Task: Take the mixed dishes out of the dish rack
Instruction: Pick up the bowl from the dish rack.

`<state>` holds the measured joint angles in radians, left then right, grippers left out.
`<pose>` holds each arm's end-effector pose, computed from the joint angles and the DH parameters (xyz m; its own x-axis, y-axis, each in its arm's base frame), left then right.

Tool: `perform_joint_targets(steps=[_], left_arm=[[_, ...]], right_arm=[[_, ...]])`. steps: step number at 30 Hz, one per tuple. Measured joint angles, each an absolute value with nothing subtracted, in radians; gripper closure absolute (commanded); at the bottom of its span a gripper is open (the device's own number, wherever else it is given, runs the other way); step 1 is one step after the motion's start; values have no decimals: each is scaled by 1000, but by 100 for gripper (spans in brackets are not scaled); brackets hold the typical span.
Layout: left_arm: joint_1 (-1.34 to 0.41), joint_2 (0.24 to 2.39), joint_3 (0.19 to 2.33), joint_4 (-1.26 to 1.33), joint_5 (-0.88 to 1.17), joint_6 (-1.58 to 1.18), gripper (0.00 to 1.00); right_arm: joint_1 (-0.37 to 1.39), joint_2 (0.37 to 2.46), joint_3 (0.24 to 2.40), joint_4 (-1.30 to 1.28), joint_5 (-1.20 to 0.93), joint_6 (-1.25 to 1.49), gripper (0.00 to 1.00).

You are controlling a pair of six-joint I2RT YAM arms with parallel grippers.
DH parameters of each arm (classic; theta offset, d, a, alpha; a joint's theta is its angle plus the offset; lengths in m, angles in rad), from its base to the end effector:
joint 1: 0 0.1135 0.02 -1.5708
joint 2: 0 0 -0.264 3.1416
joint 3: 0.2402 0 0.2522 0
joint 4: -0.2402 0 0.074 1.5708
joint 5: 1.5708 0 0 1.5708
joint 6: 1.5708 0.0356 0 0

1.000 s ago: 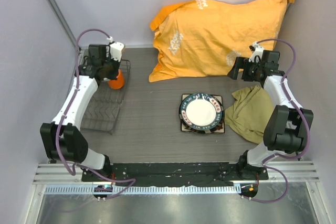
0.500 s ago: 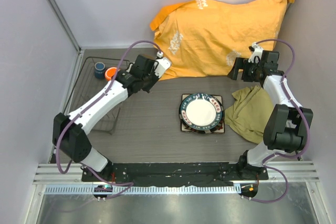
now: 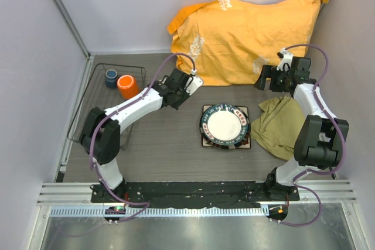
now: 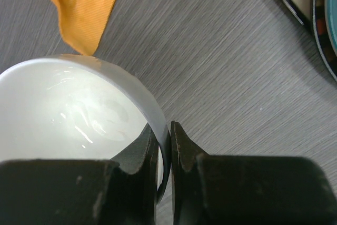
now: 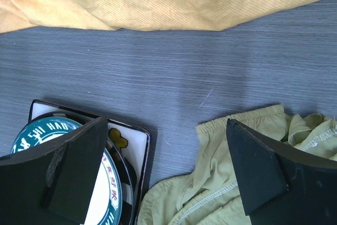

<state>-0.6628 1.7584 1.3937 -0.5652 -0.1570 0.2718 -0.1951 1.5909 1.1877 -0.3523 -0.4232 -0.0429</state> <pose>0.3067 -0.2324 0.2541 -0.4653 0.6996 -0.5423 0.6841 0.6730 0.2812 0.3478 -0.0538 0.2635 -0.6670 0.0920 -0.7393 -0.1452 0.9573 0.2501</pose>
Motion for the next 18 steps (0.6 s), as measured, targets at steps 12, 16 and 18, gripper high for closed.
perform_joint_targets(steps=[12,16,18], left_arm=[[-680,1834,1394,-503,-81,234,100],[-690,1871,1394,-492,-73,226,100],[-699,1892,1394,-487,-73,221,100]], right_arm=[[-195,1591,1188,-354,-417,-47,0],[-195,1591,1188,-354,-413,-48,0],[-195,1591,1188,-354,-412,-48,0]])
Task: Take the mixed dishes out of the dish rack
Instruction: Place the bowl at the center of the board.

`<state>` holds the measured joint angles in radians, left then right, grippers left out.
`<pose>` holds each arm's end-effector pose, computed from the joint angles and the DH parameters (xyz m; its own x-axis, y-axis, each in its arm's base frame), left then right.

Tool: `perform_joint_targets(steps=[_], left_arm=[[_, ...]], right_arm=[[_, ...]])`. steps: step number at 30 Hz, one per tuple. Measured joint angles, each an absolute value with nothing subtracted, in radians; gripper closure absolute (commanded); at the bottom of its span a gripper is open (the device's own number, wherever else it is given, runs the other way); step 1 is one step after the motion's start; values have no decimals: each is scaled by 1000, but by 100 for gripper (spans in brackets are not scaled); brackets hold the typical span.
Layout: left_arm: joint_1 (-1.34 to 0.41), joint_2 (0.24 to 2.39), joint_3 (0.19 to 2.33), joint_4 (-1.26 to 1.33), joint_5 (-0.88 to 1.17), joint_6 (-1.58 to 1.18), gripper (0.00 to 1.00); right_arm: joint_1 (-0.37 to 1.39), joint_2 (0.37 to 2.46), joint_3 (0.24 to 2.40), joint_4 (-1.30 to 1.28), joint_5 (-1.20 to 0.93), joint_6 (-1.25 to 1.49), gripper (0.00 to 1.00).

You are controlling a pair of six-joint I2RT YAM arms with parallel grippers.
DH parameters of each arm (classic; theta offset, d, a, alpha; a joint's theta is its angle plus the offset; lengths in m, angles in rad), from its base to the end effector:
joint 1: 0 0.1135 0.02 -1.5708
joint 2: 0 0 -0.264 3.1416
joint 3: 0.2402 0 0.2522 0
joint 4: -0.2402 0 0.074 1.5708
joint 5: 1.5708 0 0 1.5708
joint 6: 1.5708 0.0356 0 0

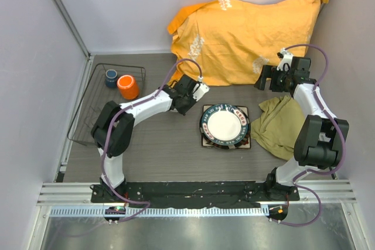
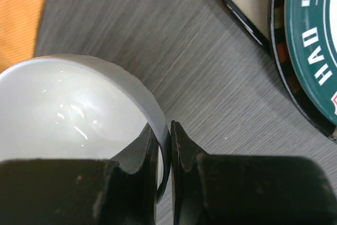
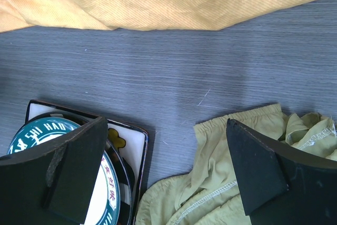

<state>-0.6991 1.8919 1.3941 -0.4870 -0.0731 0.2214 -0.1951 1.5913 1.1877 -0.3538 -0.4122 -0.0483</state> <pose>0.3138 -0.2604 0.2085 -0.4880 0.6964 -0.5262 0.7360 0.6524 0.1808 0.3478 -0.0542 0.2632 -0.6680 0.0869 -0.7391 -0.1404 0.9606 0.2398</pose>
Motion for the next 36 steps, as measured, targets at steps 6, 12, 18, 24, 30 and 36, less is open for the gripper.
perform_joint_targets(steps=[6,12,18,24,30,36], left_arm=[[-730,1937,1394,-482,-67,217,100],[-742,1942,1394,-471,-67,217,100],[-747,1946,1394,-463,-74,218,91],[-751,1957,1394,-462,-85,221,79],[-752,1957,1394,-451,-106,233,57],[-752,1957,1394,-437,-131,245,38]], right_arm=[[-195,1591,1188,-354,-410,-51,0],[-195,1591,1188,-354,-410,-51,0],[-195,1591,1188,-354,-410,-51,0],[-195,1591,1188,-356,-410,-51,0],[-195,1591,1188,-359,-410,-51,0],[-195,1592,1188,-361,-410,-51,0]])
